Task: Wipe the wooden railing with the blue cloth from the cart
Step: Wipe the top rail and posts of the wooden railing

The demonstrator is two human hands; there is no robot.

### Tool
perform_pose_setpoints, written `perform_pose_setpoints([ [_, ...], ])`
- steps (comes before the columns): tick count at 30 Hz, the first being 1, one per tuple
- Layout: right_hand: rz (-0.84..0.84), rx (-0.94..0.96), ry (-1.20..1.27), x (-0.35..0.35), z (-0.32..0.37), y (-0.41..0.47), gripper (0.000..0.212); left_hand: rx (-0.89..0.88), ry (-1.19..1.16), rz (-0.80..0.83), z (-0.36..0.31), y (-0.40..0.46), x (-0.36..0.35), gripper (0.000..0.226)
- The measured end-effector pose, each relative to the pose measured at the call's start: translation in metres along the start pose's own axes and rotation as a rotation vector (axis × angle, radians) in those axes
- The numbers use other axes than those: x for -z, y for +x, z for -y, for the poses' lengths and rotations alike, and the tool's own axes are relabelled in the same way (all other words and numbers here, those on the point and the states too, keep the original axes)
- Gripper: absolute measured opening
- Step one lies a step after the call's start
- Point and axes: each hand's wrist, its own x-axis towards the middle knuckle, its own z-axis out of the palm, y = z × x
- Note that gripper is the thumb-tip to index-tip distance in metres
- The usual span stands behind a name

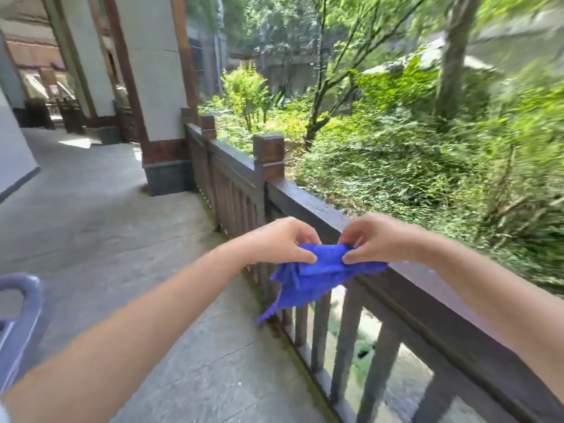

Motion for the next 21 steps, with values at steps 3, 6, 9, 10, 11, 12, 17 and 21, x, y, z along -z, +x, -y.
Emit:
perform_pose_setpoints([
  [3,-0.045,-0.114,-0.029,0.032,-0.054,-0.035,0.007,-0.127,0.013,0.085,-0.047,0.059,-0.022,0.012],
  [6,-0.096,-0.214,-0.054,0.063,-0.103,-0.069,0.012,-0.224,0.039,0.142,-0.095,0.114,-0.045,0.011],
  [9,-0.144,-0.331,-0.077,0.086,-0.138,-0.102,0.007,-0.309,0.028,0.179,-0.138,0.157,-0.069,0.017],
  [10,-0.166,-0.375,-0.096,0.093,-0.149,-0.112,0.007,-0.343,0.026,0.194,-0.151,0.169,-0.077,0.017],
  [11,-0.184,-0.422,-0.116,0.098,-0.159,-0.123,0.008,-0.382,0.037,0.208,-0.164,0.181,-0.086,0.016],
  [12,-0.203,-0.469,-0.128,0.102,-0.169,-0.134,0.007,-0.421,0.060,0.223,-0.177,0.191,-0.094,0.015],
  [17,-0.302,-0.721,-0.119,0.108,-0.207,-0.195,0.003,-0.627,0.146,0.328,-0.242,0.233,-0.139,0.016],
  [21,-0.365,-0.943,-0.126,0.100,-0.218,-0.245,0.008,-0.814,0.208,0.424,-0.290,0.246,-0.182,0.019],
])
